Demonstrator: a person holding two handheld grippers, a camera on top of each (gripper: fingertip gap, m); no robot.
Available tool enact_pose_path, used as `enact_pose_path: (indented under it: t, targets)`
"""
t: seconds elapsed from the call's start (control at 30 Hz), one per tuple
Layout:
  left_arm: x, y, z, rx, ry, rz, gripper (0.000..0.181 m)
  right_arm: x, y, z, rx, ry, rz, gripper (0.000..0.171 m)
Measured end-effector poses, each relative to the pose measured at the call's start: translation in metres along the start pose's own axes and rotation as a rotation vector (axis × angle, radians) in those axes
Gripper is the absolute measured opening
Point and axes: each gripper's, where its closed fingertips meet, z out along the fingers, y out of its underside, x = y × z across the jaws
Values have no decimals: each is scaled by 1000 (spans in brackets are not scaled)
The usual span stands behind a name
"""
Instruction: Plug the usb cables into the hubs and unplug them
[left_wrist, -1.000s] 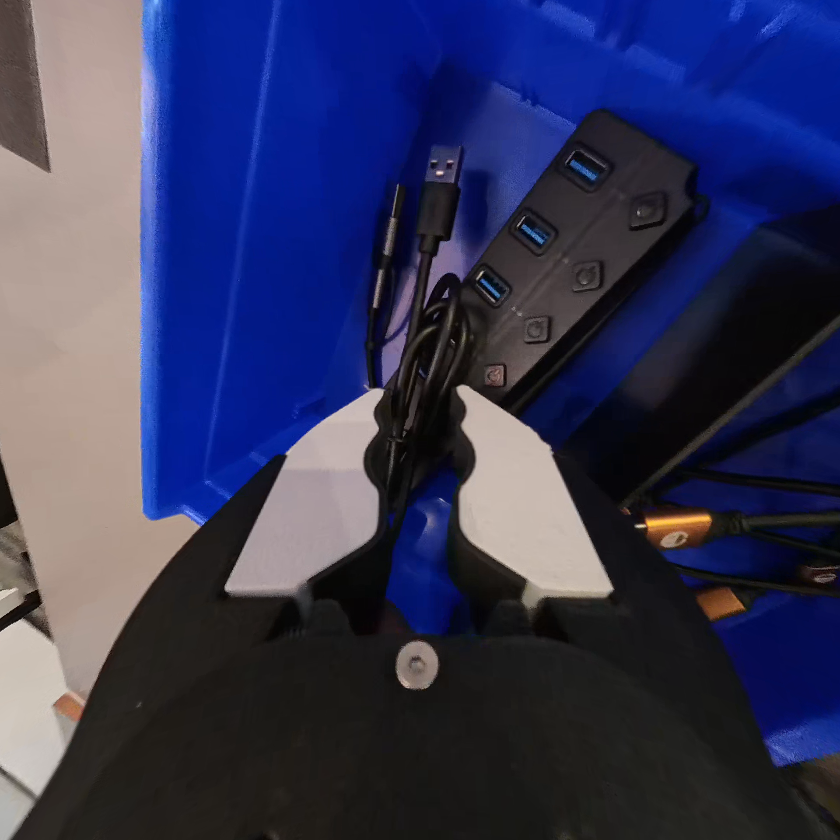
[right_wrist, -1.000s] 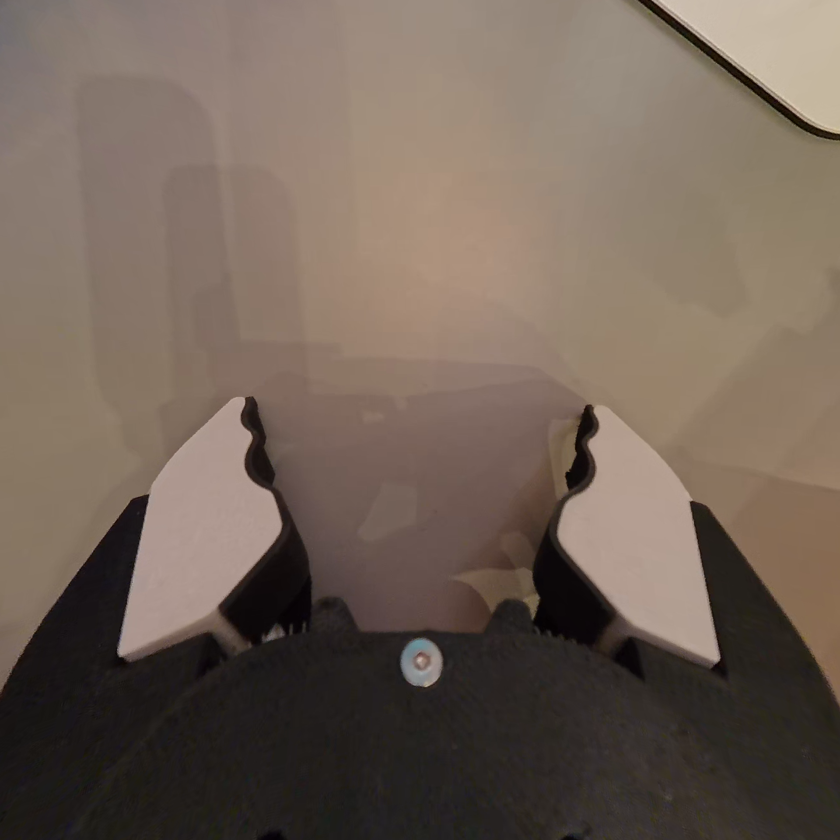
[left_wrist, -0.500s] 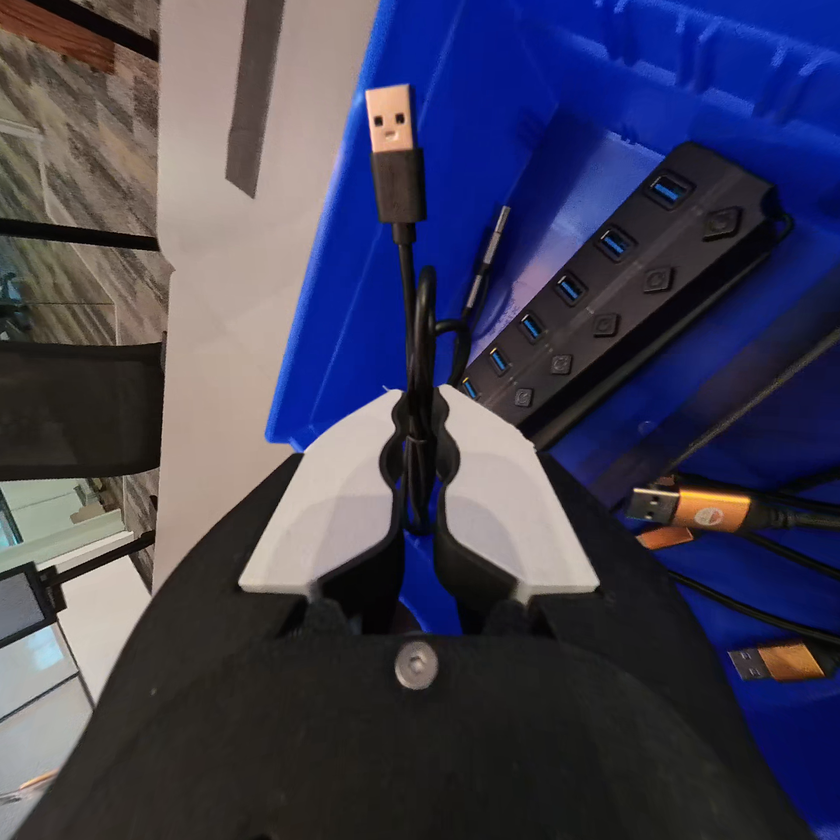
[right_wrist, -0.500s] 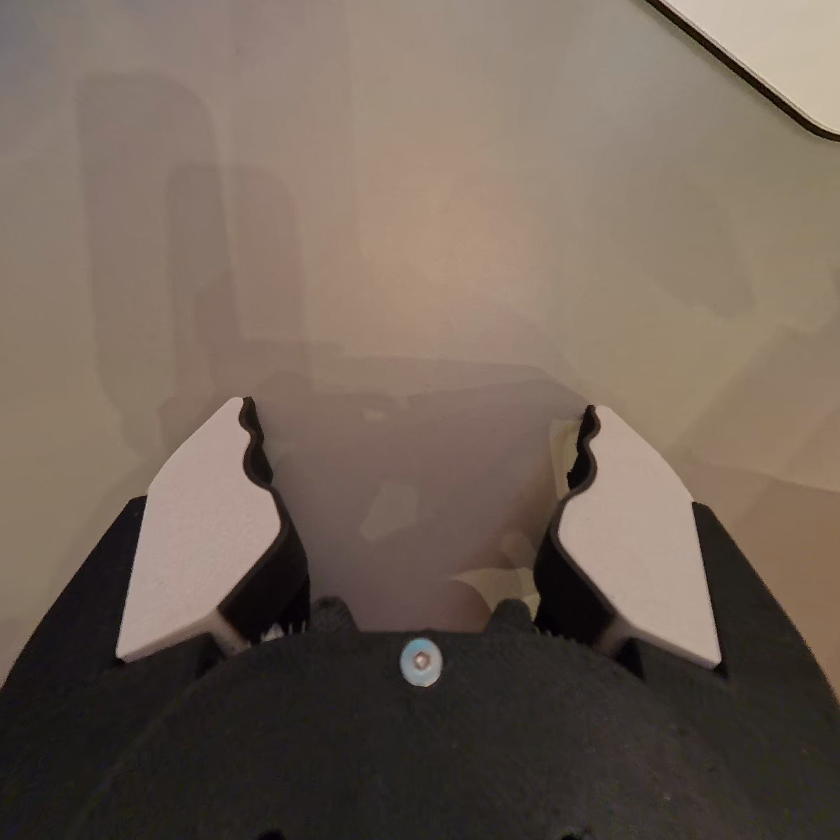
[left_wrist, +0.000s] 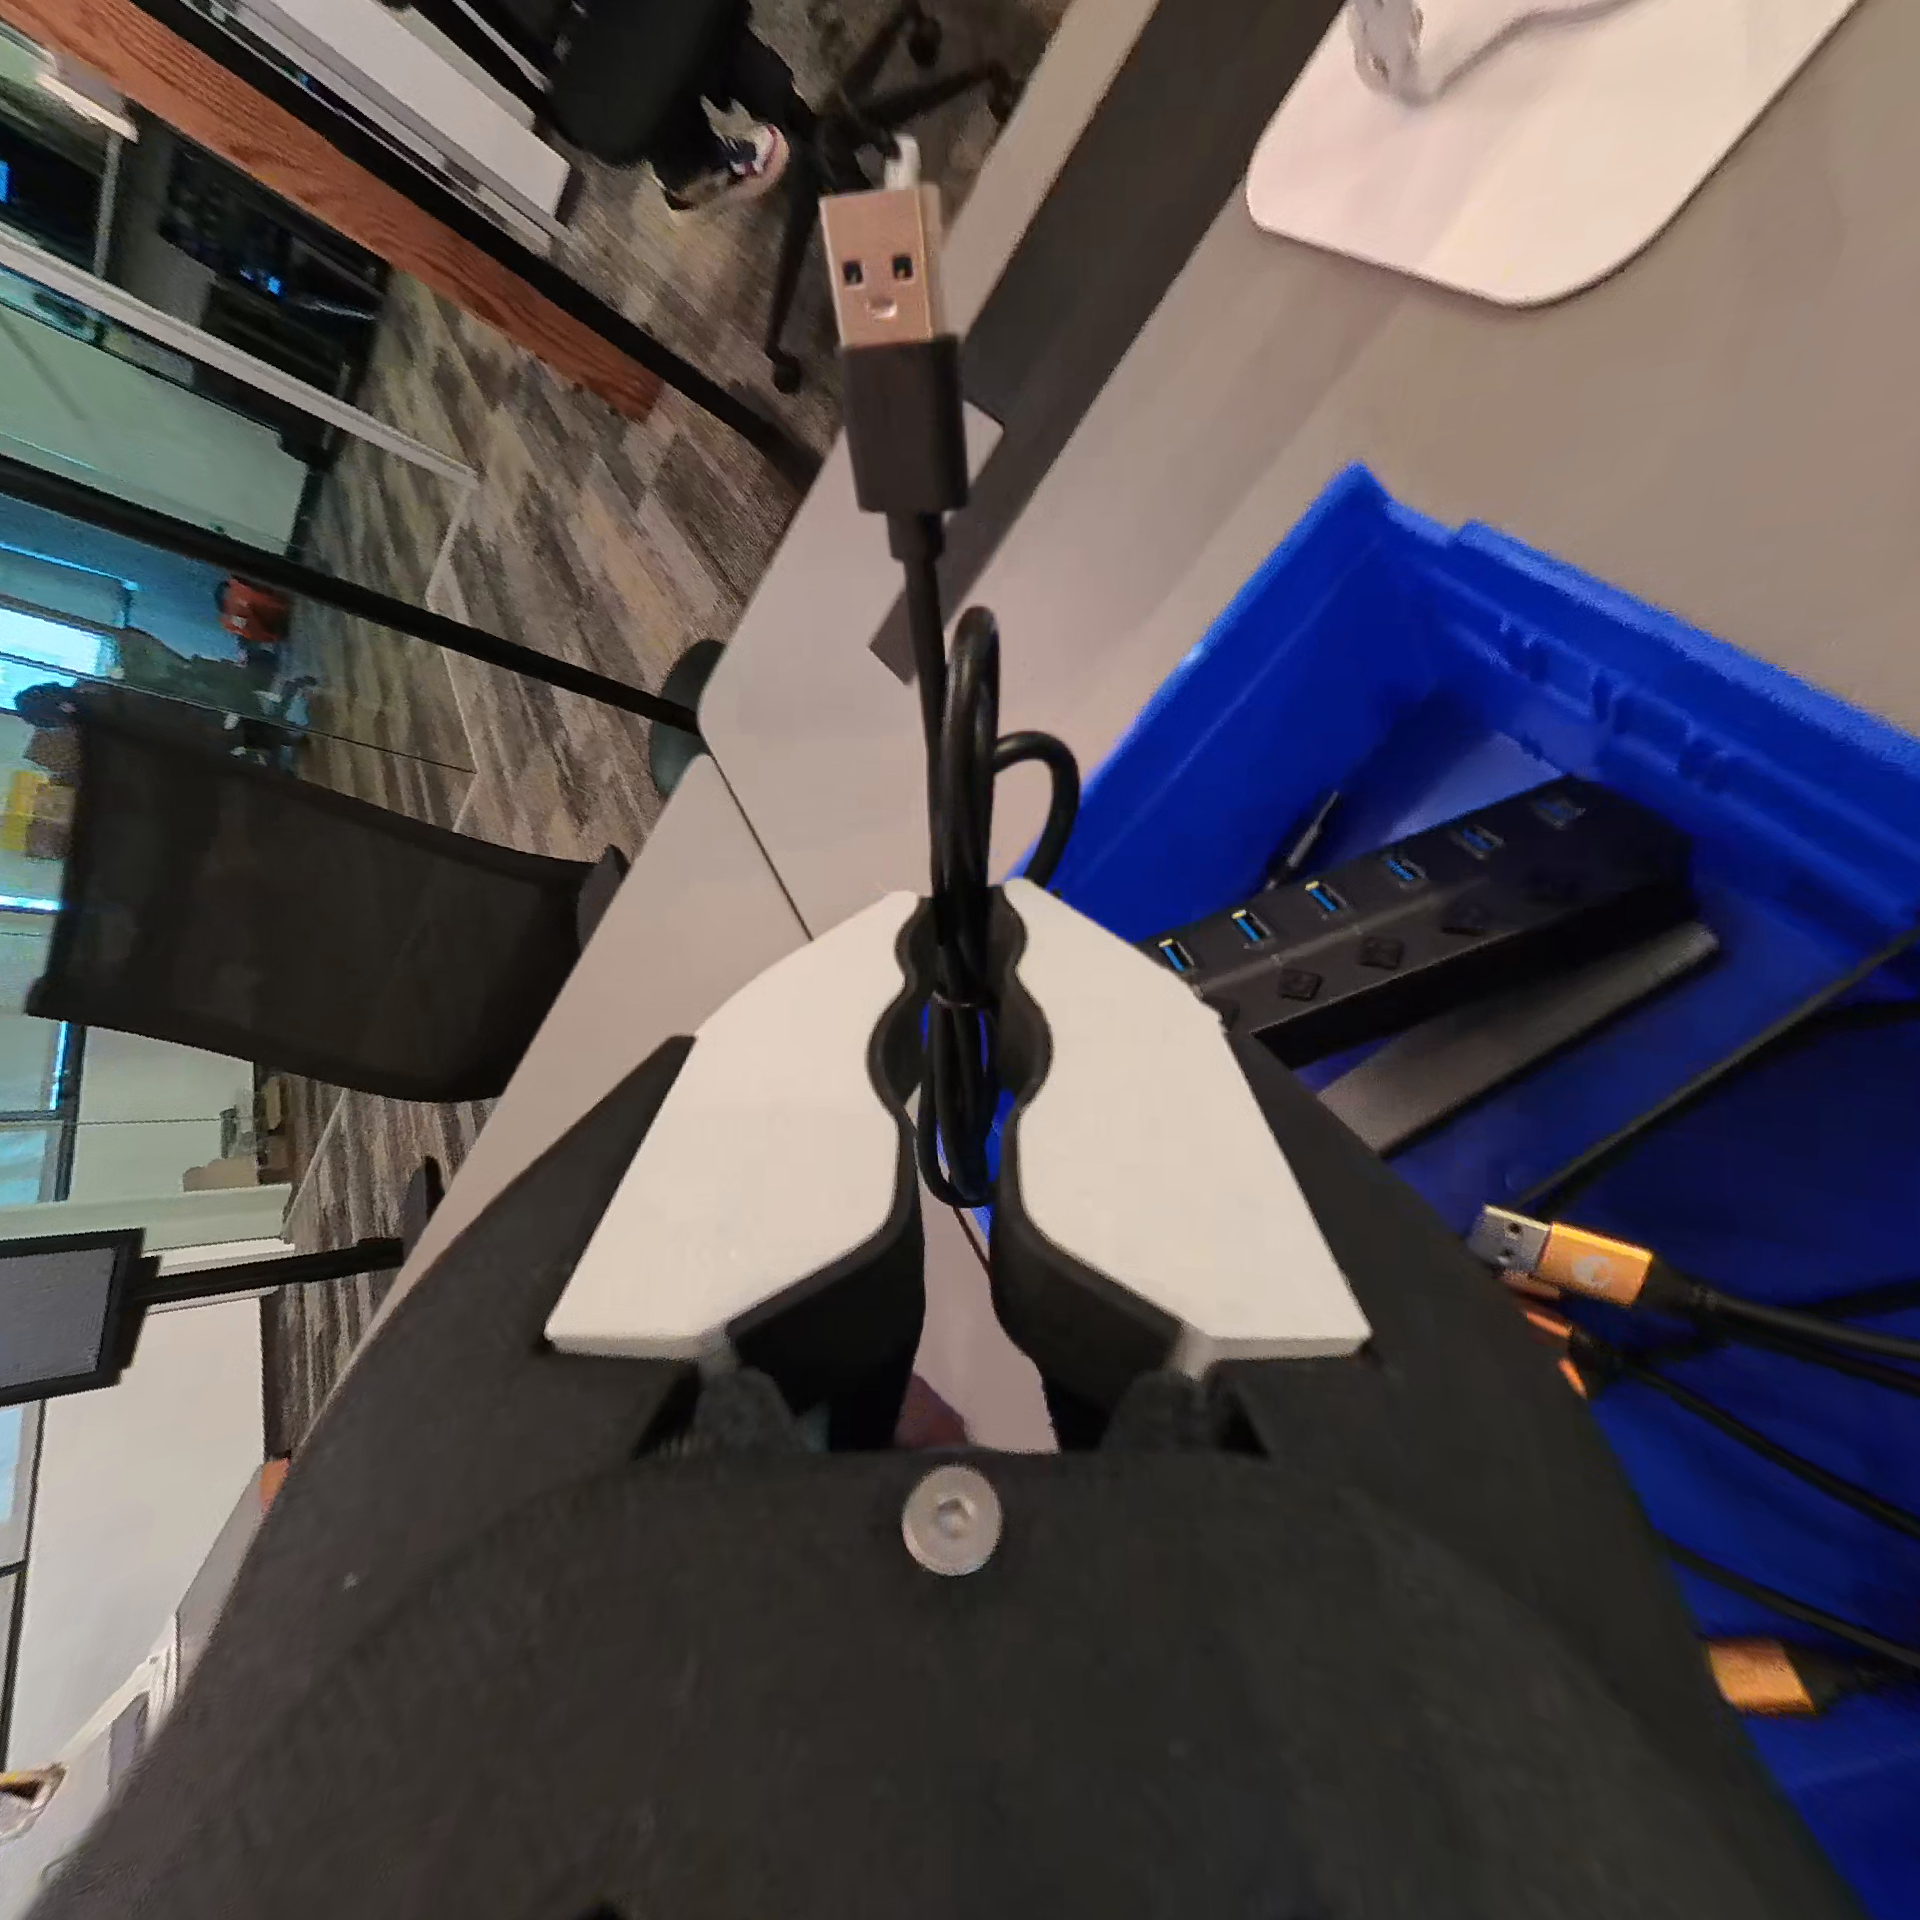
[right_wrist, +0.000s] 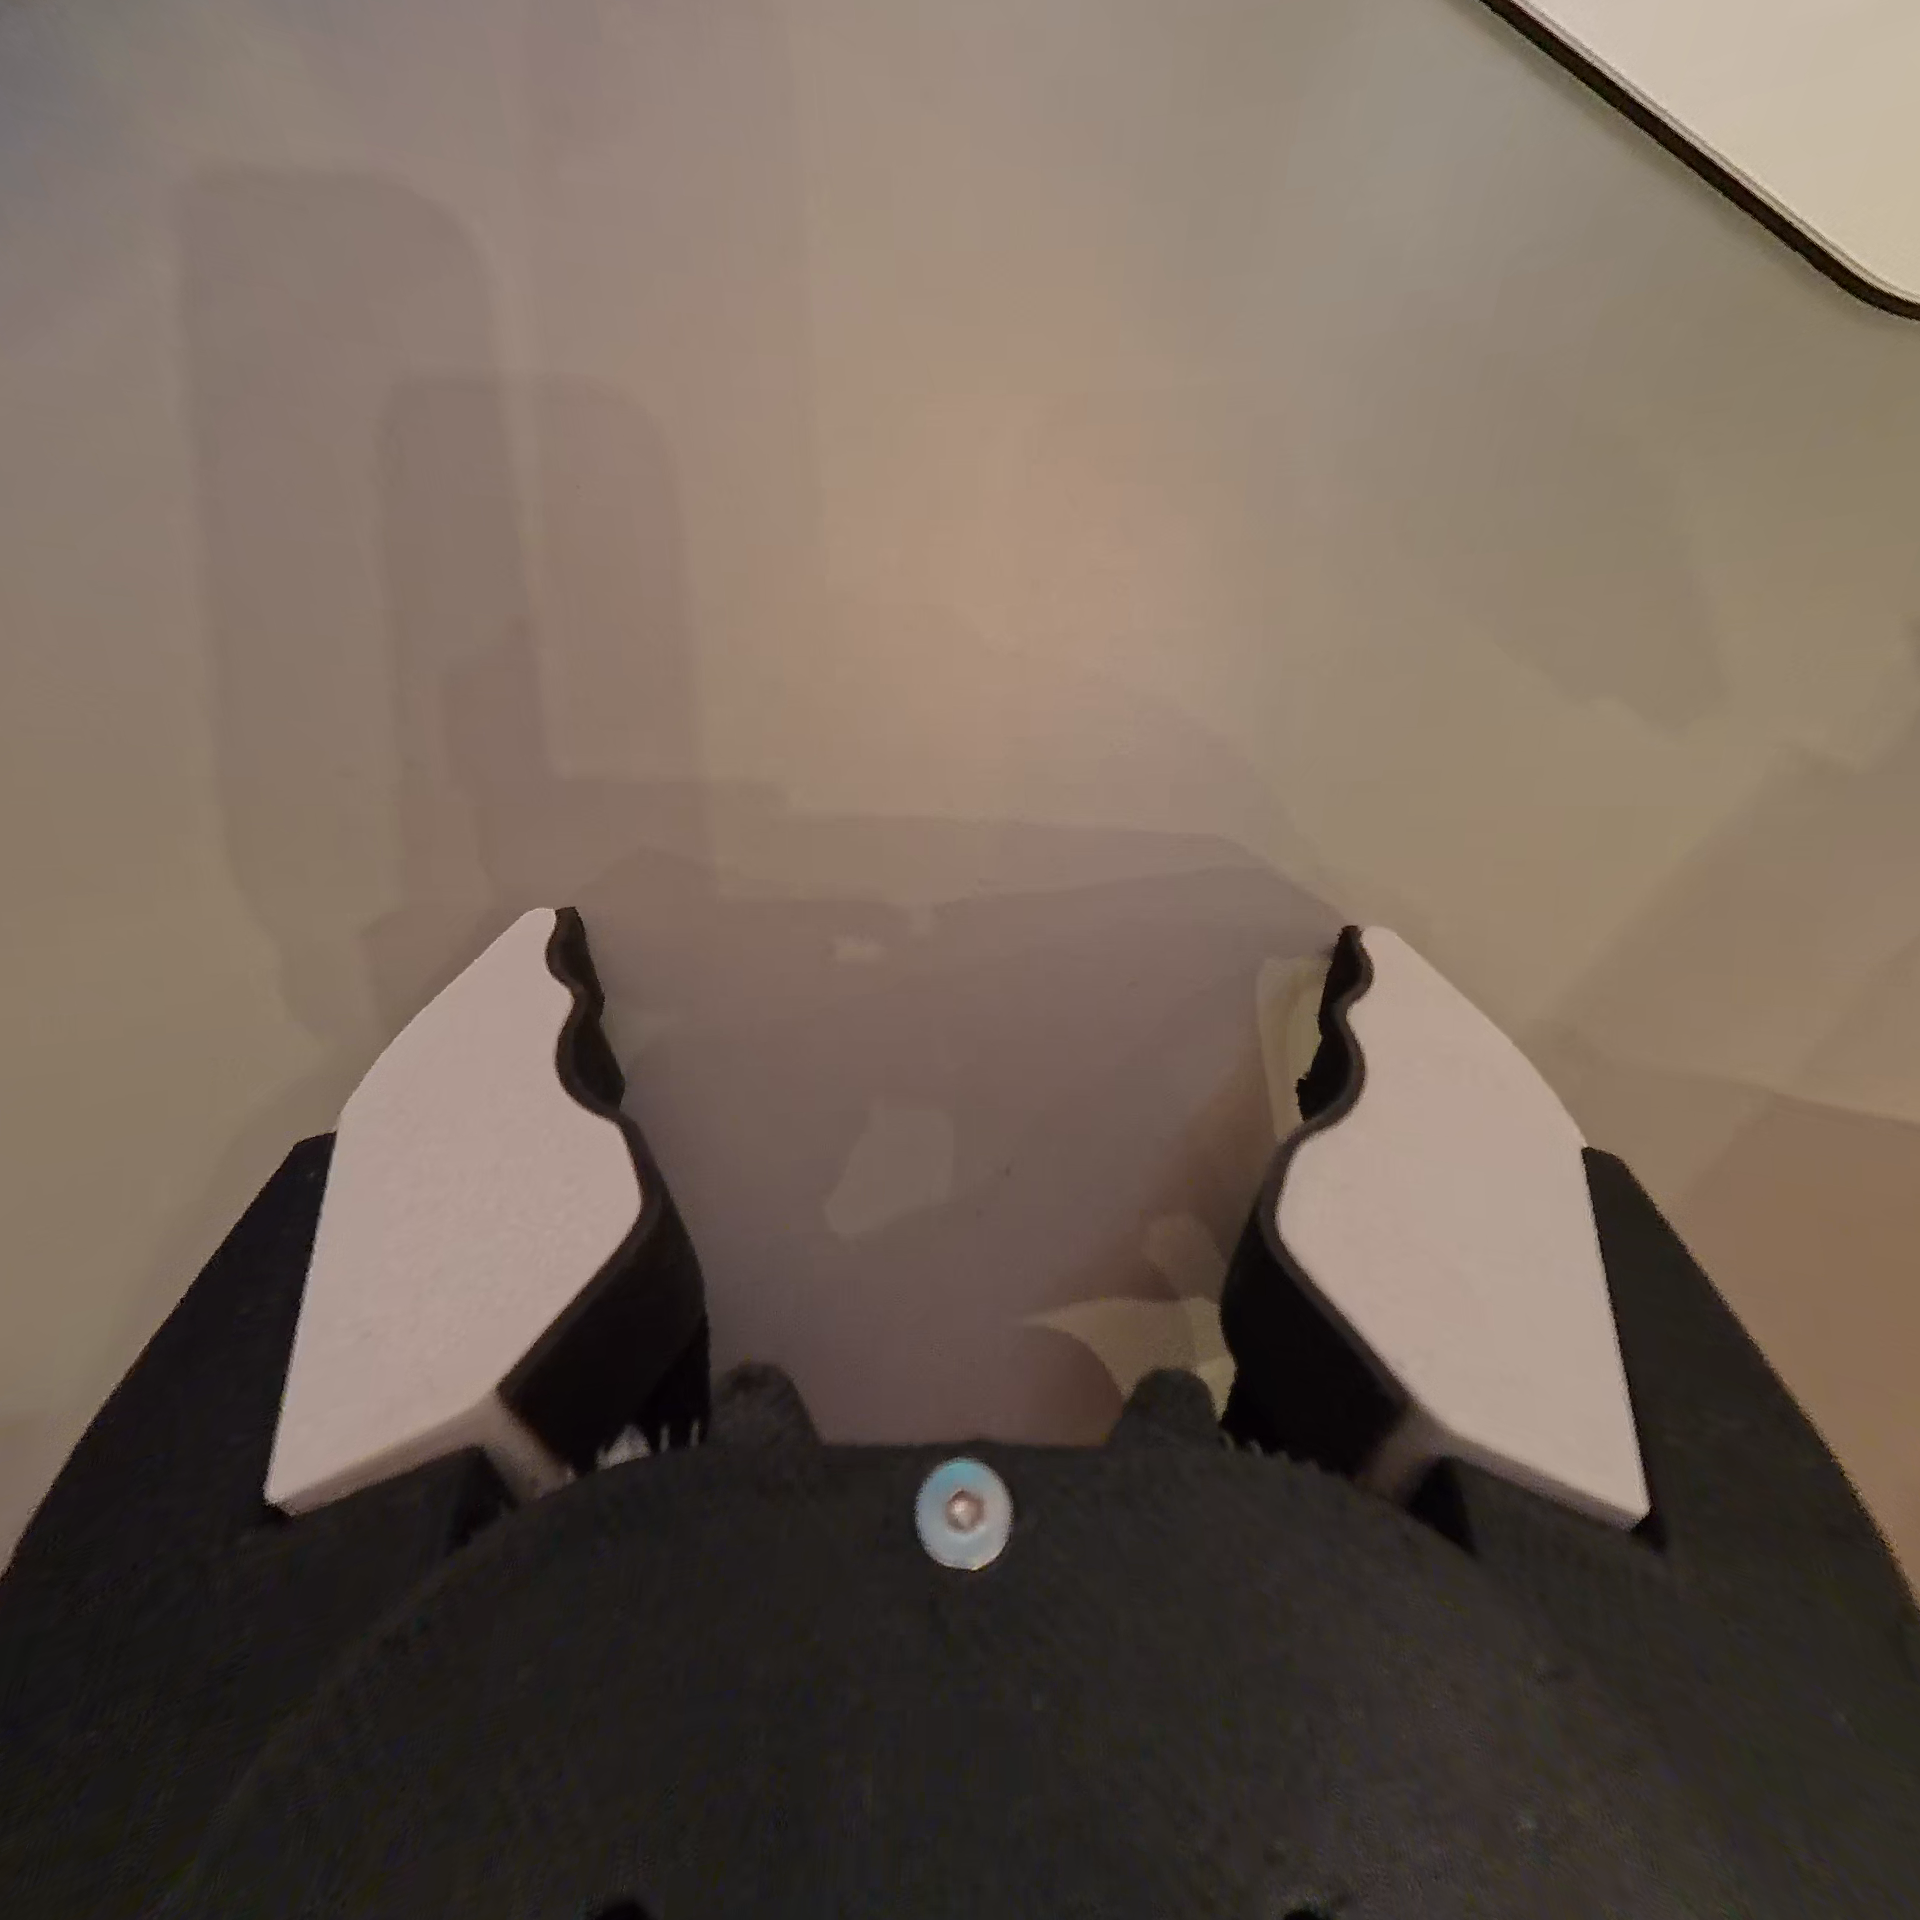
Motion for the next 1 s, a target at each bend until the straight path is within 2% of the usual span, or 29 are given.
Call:
enact_pose_path:
  t: [0.2,0.63,0.8,1.0]
  targets:
    - [-26,-35,-27,87,-134,-62,9,0,0,-1,3,-8,9,128]
    - [-52,-115,-97,303,-239,-172,9,-11,-14,-8,55,-54,12,127]
    - [-41,-159,-126,460,-179,-281,8,-29,-39,-23,202,-187,90,127]
    - [3,-215,-147,617,-61,-348,9,-65,-79,-52,431,-526,323,124]
